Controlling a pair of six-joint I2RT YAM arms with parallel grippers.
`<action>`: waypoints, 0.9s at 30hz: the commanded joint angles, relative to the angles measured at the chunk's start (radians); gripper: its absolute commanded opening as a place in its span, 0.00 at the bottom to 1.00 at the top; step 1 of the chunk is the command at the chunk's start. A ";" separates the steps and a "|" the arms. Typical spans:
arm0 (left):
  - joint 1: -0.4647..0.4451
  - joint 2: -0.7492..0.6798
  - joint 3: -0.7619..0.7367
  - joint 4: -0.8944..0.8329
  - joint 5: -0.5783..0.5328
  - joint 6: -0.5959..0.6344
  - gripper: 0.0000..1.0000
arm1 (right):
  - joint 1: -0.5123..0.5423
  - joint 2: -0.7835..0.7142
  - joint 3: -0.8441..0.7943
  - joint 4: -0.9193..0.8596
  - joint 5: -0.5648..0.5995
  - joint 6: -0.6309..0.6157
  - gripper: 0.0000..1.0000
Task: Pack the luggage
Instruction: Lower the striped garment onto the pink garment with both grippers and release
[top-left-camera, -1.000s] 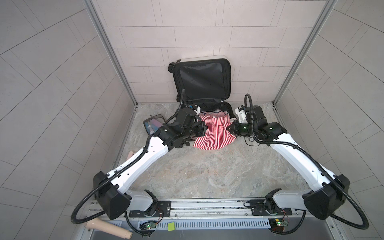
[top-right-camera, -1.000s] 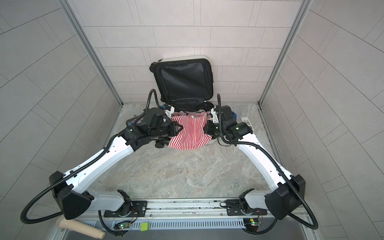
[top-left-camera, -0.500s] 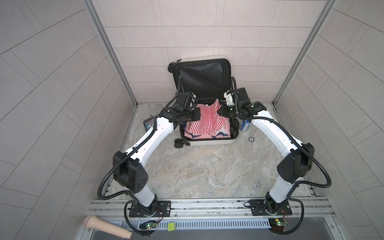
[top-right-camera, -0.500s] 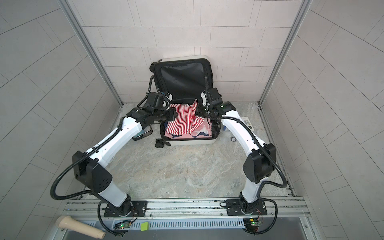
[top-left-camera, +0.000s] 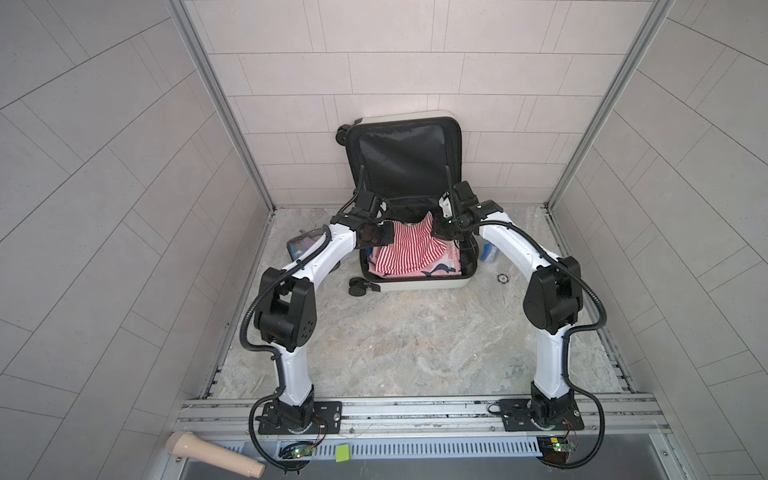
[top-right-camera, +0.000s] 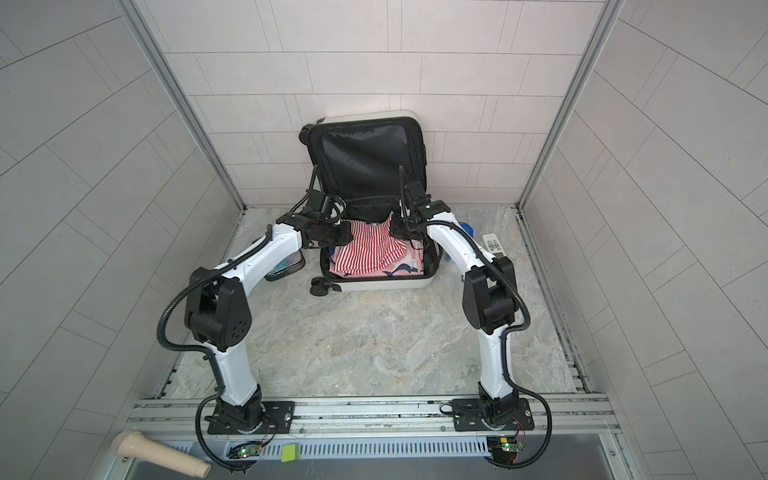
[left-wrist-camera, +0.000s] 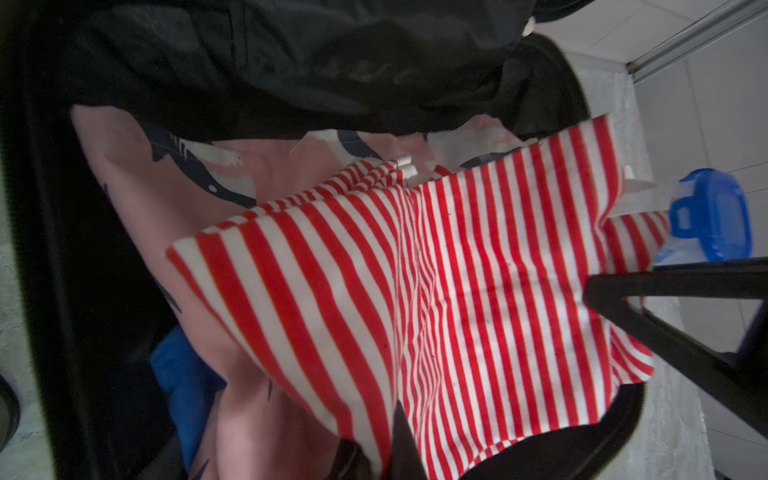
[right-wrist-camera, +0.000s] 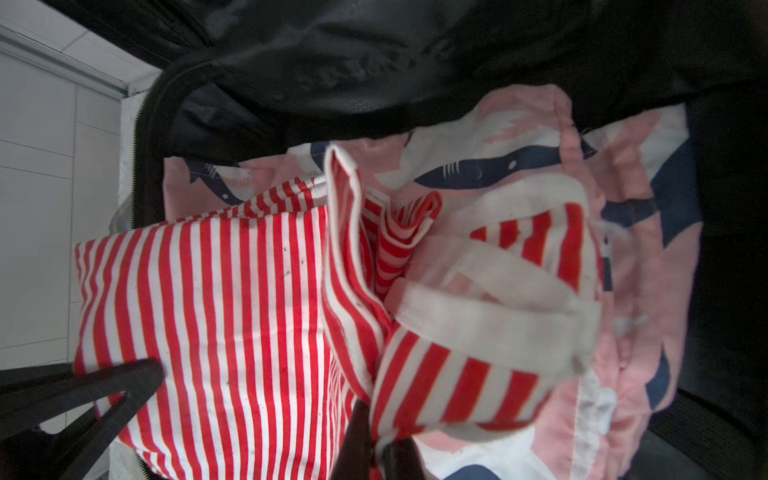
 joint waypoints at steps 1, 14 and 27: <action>0.014 0.040 0.039 0.015 -0.001 0.025 0.00 | -0.018 0.035 0.034 -0.027 0.029 -0.025 0.00; 0.041 0.141 0.121 -0.099 -0.078 0.009 0.00 | -0.040 0.060 0.023 -0.045 0.052 -0.044 0.33; 0.046 0.146 0.122 -0.120 -0.109 0.013 0.00 | -0.056 -0.068 0.019 -0.086 0.119 -0.069 0.61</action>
